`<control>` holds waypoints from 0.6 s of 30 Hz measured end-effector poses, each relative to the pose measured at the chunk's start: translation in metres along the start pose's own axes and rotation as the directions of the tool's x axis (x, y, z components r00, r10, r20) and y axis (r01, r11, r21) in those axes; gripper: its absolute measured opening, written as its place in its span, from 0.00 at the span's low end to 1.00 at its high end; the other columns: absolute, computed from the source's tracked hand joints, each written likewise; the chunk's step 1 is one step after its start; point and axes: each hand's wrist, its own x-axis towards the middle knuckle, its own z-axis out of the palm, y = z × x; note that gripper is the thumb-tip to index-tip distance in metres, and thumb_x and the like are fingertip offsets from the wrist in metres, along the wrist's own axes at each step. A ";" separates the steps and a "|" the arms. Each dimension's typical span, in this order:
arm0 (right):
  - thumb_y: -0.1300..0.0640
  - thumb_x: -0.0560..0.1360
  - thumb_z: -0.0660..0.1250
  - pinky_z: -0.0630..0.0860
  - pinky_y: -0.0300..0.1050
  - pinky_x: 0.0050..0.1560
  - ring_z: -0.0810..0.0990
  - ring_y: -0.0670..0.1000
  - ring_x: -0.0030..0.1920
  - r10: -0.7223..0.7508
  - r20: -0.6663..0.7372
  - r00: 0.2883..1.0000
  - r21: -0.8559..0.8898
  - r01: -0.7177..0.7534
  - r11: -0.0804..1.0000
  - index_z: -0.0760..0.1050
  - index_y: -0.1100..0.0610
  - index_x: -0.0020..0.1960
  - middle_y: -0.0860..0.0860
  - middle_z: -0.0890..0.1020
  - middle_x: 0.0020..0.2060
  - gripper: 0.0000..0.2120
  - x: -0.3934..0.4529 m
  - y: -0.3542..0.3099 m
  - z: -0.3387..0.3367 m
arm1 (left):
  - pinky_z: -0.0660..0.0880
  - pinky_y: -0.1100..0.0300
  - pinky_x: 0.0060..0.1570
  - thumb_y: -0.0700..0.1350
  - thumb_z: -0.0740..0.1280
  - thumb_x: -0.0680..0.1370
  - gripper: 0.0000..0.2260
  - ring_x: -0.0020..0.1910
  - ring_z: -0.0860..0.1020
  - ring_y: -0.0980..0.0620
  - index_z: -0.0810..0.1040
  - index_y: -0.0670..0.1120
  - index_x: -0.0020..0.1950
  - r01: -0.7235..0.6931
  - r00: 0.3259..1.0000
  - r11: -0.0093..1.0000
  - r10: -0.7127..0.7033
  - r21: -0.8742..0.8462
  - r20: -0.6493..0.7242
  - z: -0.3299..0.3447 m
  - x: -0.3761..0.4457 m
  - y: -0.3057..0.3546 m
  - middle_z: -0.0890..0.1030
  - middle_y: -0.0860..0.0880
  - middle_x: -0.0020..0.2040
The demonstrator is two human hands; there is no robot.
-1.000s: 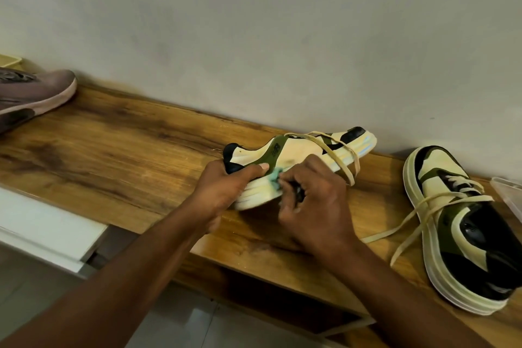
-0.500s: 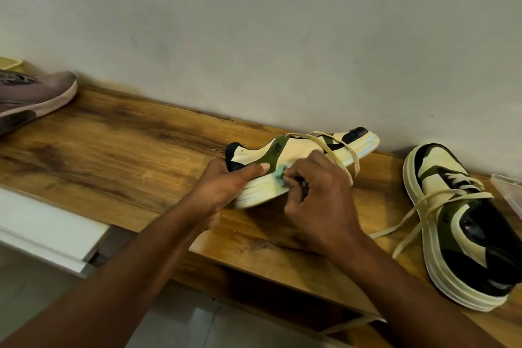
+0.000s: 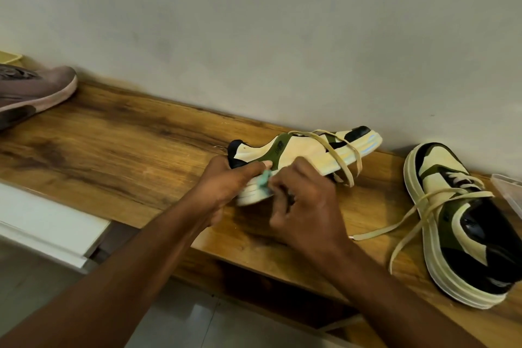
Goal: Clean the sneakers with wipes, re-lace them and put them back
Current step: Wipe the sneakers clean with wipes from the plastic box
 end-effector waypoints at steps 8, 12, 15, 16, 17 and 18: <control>0.71 0.70 0.74 0.79 0.49 0.40 0.78 0.49 0.43 0.111 -0.189 0.976 0.008 -0.112 0.994 0.82 0.60 0.44 0.51 0.79 0.44 0.08 0.008 0.017 -0.004 | 0.82 0.57 0.40 0.48 0.79 0.75 0.11 0.45 0.88 0.53 0.85 0.49 0.56 0.016 0.999 1.000 -0.017 -0.020 -0.041 0.004 0.002 -0.002 0.89 0.51 0.46; 0.69 0.71 0.74 0.78 0.44 0.41 0.78 0.46 0.44 0.033 -0.082 0.996 0.035 -0.030 0.999 0.82 0.60 0.46 0.50 0.79 0.45 0.07 0.002 0.002 0.003 | 0.80 0.61 0.36 0.47 0.78 0.76 0.10 0.43 0.87 0.55 0.85 0.49 0.56 -0.001 0.999 1.000 0.001 -0.001 -0.040 0.004 0.001 -0.002 0.89 0.51 0.47; 0.70 0.71 0.74 0.79 0.48 0.42 0.78 0.47 0.44 0.074 -0.105 0.992 -0.015 -0.076 0.997 0.83 0.58 0.46 0.49 0.79 0.44 0.09 0.008 0.029 -0.014 | 0.83 0.55 0.43 0.49 0.79 0.75 0.11 0.45 0.88 0.52 0.85 0.49 0.55 0.027 0.999 0.999 -0.027 0.023 -0.032 0.001 0.002 0.000 0.89 0.50 0.46; 0.71 0.71 0.74 0.79 0.50 0.42 0.78 0.47 0.44 0.093 -0.136 0.986 -0.029 -0.098 0.995 0.83 0.58 0.45 0.50 0.79 0.44 0.09 0.011 0.038 -0.021 | 0.83 0.53 0.45 0.50 0.79 0.74 0.11 0.46 0.87 0.51 0.86 0.49 0.55 0.039 0.999 0.999 -0.038 0.034 -0.028 0.001 0.003 0.000 0.89 0.50 0.46; 0.71 0.71 0.73 0.79 0.51 0.42 0.78 0.48 0.44 0.106 -0.159 0.982 -0.040 -0.114 0.993 0.84 0.58 0.45 0.50 0.80 0.44 0.09 0.014 0.045 -0.027 | 0.82 0.52 0.47 0.51 0.79 0.74 0.12 0.46 0.87 0.50 0.86 0.49 0.55 0.044 0.999 0.998 -0.043 0.044 -0.023 0.000 0.003 0.001 0.89 0.50 0.46; 0.71 0.71 0.74 0.79 0.51 0.42 0.78 0.48 0.44 0.112 -0.164 0.980 -0.052 -0.122 0.991 0.84 0.58 0.46 0.50 0.80 0.44 0.09 0.015 0.048 -0.030 | 0.82 0.52 0.47 0.51 0.79 0.74 0.12 0.47 0.87 0.50 0.86 0.50 0.55 0.044 0.999 0.998 -0.043 0.050 -0.019 -0.001 0.003 0.000 0.89 0.50 0.46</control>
